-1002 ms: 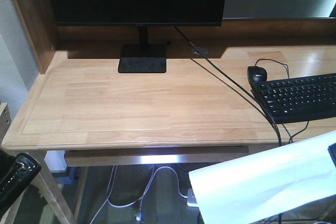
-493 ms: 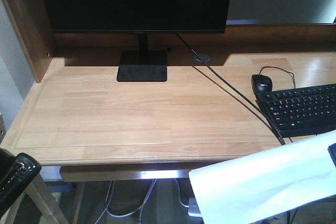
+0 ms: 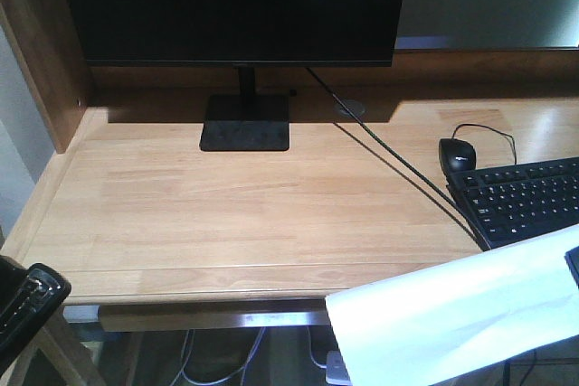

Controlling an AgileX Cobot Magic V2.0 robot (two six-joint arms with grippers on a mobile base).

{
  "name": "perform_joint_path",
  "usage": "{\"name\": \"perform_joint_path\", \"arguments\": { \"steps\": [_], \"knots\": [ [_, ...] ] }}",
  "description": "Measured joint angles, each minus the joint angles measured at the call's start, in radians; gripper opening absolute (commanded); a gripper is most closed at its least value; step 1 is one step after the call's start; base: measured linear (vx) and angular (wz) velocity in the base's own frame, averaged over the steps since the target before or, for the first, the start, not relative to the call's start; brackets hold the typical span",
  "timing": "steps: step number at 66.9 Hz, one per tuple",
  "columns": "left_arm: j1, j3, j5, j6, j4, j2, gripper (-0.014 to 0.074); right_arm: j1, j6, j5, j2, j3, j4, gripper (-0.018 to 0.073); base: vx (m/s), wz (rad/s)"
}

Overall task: Grab stapler and paper to desk for stapling
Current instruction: 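Approach the desk edge holding the paper in the right gripper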

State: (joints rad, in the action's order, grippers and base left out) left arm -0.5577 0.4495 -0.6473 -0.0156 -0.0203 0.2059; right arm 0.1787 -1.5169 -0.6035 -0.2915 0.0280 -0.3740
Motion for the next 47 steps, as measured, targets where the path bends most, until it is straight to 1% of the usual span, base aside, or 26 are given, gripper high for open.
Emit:
{"name": "perform_joint_path", "arguments": {
  "steps": [47],
  "knots": [
    [0.0,0.0,0.0,0.0,0.0,0.0,-0.0007,0.0,0.0,0.0,0.0,0.0,0.0,-0.0005,0.04,0.0]
  ]
}}
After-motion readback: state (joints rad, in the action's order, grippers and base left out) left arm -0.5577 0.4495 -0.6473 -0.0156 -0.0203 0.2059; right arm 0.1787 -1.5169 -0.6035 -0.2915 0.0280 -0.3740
